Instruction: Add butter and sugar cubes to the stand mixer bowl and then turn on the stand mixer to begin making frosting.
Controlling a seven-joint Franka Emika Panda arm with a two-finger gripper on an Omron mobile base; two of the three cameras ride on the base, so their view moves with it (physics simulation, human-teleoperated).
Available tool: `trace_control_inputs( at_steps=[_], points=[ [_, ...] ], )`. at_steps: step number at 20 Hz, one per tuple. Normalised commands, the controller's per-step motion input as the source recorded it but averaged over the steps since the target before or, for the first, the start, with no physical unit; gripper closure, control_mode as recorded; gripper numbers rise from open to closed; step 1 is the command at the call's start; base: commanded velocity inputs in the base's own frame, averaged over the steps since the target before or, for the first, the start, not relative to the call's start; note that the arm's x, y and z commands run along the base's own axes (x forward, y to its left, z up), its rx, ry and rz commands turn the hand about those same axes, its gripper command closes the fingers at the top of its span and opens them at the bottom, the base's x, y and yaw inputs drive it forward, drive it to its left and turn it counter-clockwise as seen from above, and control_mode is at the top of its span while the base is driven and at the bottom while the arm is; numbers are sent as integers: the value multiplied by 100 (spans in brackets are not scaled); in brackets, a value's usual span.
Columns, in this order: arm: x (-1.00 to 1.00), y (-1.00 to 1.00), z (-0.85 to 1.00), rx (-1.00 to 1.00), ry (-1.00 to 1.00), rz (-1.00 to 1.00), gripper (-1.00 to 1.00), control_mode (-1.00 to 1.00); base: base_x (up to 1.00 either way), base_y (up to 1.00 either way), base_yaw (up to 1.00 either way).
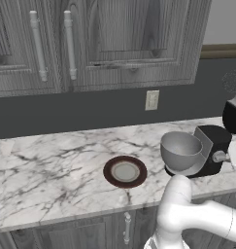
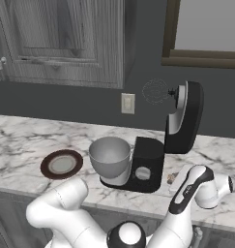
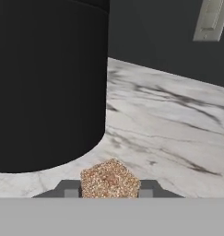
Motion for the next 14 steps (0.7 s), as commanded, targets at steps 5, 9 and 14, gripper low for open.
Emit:
trace_control_inputs(
  at_steps=[5, 9, 14],
  points=[
    [-32, -7, 0, 1, -1, 0, 100, -100, 0, 0, 0],
    [-49, -8, 4, 3, 0, -1, 100, -100, 0, 0, 0],
    [-51, 0, 35, 1, -1, -1, 100, -100, 0, 0, 0]
  ],
)
